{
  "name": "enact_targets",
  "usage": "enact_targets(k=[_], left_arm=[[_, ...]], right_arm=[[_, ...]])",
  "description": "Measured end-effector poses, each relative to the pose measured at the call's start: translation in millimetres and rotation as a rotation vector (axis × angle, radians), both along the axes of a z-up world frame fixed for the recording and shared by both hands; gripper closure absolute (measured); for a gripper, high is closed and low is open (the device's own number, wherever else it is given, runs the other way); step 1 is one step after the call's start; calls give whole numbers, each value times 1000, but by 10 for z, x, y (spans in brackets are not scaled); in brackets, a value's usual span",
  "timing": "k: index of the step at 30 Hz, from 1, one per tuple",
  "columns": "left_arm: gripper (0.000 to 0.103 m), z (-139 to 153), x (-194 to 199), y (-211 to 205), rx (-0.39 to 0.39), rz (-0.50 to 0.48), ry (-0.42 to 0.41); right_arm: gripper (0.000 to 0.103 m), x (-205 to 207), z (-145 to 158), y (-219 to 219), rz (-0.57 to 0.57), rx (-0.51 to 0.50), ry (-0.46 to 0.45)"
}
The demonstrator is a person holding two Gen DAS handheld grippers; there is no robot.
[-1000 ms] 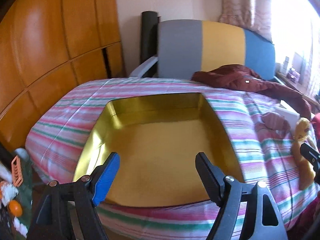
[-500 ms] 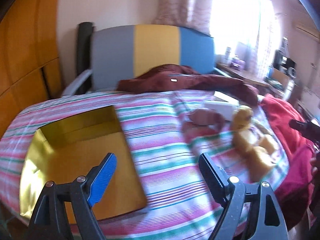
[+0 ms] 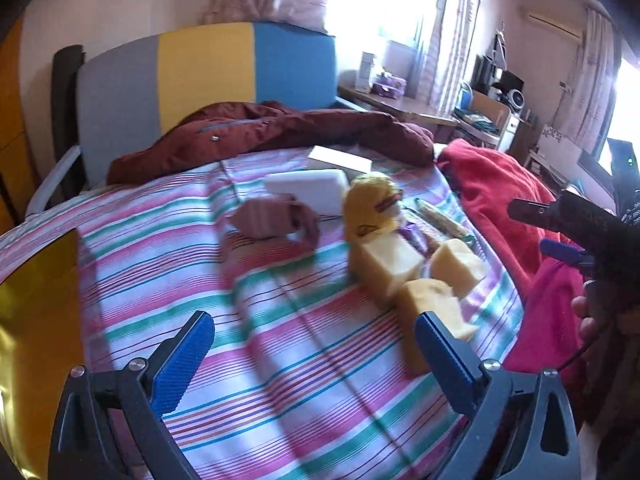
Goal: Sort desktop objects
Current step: 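Move both tools from the gold tray toward the pile of items, then grasp a yellow sponge with the left tool while the right tool grasps the WEIDAN cracker pack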
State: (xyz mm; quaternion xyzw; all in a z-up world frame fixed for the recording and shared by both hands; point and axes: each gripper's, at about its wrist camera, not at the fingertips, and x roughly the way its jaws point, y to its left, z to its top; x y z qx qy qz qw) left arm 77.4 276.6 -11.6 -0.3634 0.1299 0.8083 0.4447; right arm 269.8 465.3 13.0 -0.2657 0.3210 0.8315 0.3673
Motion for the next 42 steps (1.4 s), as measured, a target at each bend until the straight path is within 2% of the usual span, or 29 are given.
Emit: enact_targets(k=[2,9,13,17,21,24,26,28,30,31,36,37,38,42], left_arm=[[14,-11,10,120,-6,-4,-19],[19,-171,-17,429,-30,-27,-128],[19,-231,45,575,-31,-83,-191],[19,-256,195,775,-45,-157,-185],[21,-344,347,944,-85,-207,-139],[32,-485,377,1031,-140,-219,-124],[31,-570,357,1039,-142,-219,-146],[33,-586,331,1021,-128,-218,-163],[43,-559,351,997,-116,-229,-151],[52,-535,367,975,-107,-243,-144],[58,-432,355,835,-79,-256,-134],[74,-409,319,766,-66,-250,-137],[79,-397,290,740,-64,-246,-141],[79,-382,149,586,-59,-200,-147]], right_arm=[[0,43,-58,62,-5,-45,27],[0,74,-87,99,-2,-73,78],[0,124,-73,101,-18,-69,123],[0,134,-65,97,-26,-66,138],[0,141,-67,104,-26,-67,145],[0,142,-67,106,-26,-67,145],[0,137,-69,103,-26,-67,142],[0,132,-71,99,-26,-66,135],[0,127,-72,90,-26,-66,130],[0,119,-73,85,-24,-67,124],[0,-21,-76,175,62,-102,32],[0,-44,-71,226,85,-115,24],[0,-78,-57,315,108,-130,10],[0,-289,-30,646,179,-116,-88]])
